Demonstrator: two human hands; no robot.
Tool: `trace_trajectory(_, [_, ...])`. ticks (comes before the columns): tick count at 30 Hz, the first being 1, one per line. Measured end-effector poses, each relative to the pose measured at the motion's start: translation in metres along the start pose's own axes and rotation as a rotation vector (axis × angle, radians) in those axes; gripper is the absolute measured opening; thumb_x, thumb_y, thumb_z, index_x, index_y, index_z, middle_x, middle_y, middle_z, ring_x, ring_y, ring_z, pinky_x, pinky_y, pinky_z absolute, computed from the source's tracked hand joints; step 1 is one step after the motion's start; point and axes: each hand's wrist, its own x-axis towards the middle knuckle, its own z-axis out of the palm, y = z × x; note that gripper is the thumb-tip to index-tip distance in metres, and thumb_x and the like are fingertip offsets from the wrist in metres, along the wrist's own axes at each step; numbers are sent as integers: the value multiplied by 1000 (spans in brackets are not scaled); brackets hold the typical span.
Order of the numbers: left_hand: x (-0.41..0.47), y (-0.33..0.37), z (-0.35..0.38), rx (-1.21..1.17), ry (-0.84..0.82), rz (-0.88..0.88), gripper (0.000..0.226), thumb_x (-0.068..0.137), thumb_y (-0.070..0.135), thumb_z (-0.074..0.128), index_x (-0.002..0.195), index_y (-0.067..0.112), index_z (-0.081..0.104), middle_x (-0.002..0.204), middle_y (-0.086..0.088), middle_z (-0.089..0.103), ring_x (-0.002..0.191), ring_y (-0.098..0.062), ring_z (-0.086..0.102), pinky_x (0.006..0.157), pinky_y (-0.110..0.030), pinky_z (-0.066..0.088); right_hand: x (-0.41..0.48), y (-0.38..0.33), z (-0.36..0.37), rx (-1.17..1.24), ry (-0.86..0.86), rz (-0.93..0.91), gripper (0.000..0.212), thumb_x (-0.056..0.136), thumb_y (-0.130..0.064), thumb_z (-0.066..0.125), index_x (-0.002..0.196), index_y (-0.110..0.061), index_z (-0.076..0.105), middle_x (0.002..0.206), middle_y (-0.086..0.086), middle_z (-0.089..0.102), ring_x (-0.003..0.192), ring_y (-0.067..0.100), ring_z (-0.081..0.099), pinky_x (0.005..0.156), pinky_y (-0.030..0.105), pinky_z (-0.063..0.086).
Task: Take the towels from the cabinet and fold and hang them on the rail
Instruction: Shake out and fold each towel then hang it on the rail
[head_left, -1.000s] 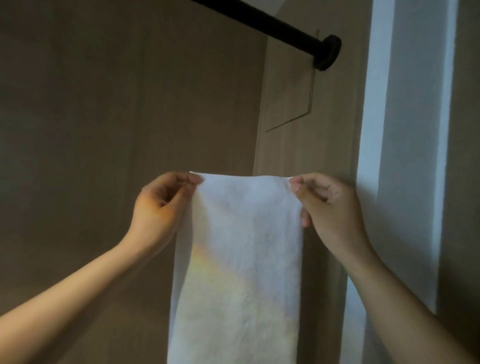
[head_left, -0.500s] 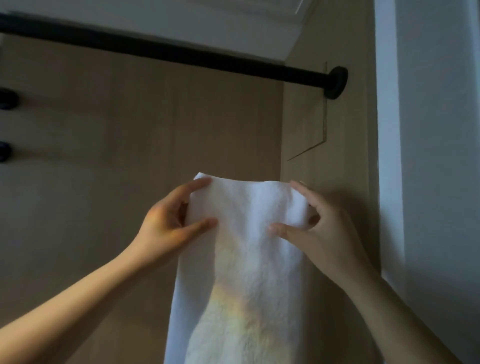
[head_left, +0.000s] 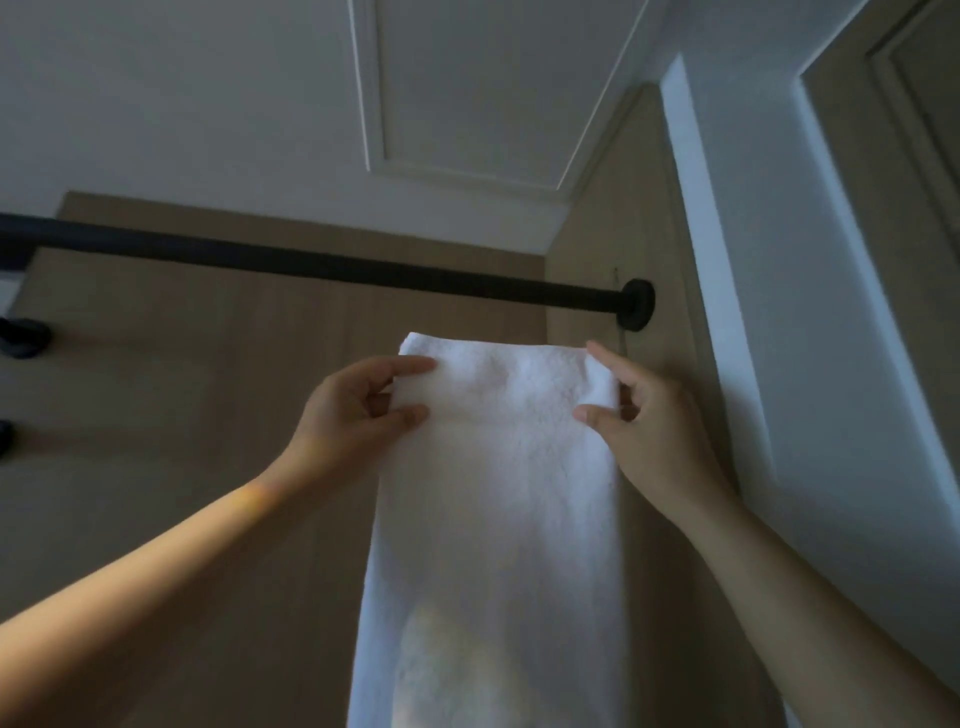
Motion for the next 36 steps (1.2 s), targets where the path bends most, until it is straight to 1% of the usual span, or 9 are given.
trace_trajectory(3, [32,11,-1,35,2,39,42,82,4,73,104,40,69,94,8,75,84,-6,72,70,-17,57,32,-1,-9,-25,43,-34,60,89,-14,70,142,-32,49,103,-5,65,70,-8,56,64,7,46])
trace_trajectory(7, [64,24,4,131,53,79,43,80,5,76,94,44,66,85,17,66,69,10,64,64,-7,51,64,1,-14,-2,77,-52,53,90,-9,68,139,-24,53,124,-3,64,105,4,61,86,14,46])
trace_trajectory(9, [78,30,6,173,100,86,41,78,8,77,92,44,67,74,20,63,64,12,60,59,-3,45,78,1,-16,51,129,-68,48,88,-5,68,132,-21,60,113,1,69,99,11,65,88,25,52])
trace_trajectory(13, [97,36,13,183,171,62,35,80,10,76,100,39,71,86,4,72,80,-8,67,71,-16,54,97,2,-17,78,253,-97,33,85,-2,70,85,-35,65,90,-13,69,79,-3,63,74,17,48])
trace_trajectory(15, [105,38,19,201,200,54,34,80,9,75,108,30,73,84,4,70,79,-12,67,70,-10,52,104,4,-16,60,281,-89,32,86,-3,69,76,-33,63,84,-17,68,76,-5,62,70,8,45])
trace_trajectory(21, [131,47,27,343,263,144,35,82,10,74,115,22,72,75,9,64,71,-7,60,66,-14,44,131,-6,-15,-148,286,-49,20,92,-5,59,103,-13,74,103,5,73,99,21,66,83,24,48])
trace_trajectory(27, [142,46,27,636,269,217,31,88,30,68,118,22,70,100,-3,73,95,-21,64,88,-30,46,138,0,10,-462,162,-130,31,101,-17,39,116,-7,65,119,15,63,114,31,54,97,34,38])
trace_trajectory(32, [135,37,15,909,173,209,33,97,49,43,110,32,68,96,5,68,100,-22,58,87,-35,35,140,10,18,-638,224,-152,41,103,-23,33,91,-4,68,105,14,69,102,30,57,95,35,33])
trace_trajectory(36, [119,38,16,772,308,305,32,90,42,62,115,22,65,111,3,63,108,-19,53,94,-35,40,143,8,14,-690,188,-132,43,103,-25,32,92,-6,69,106,15,70,101,32,60,93,37,37])
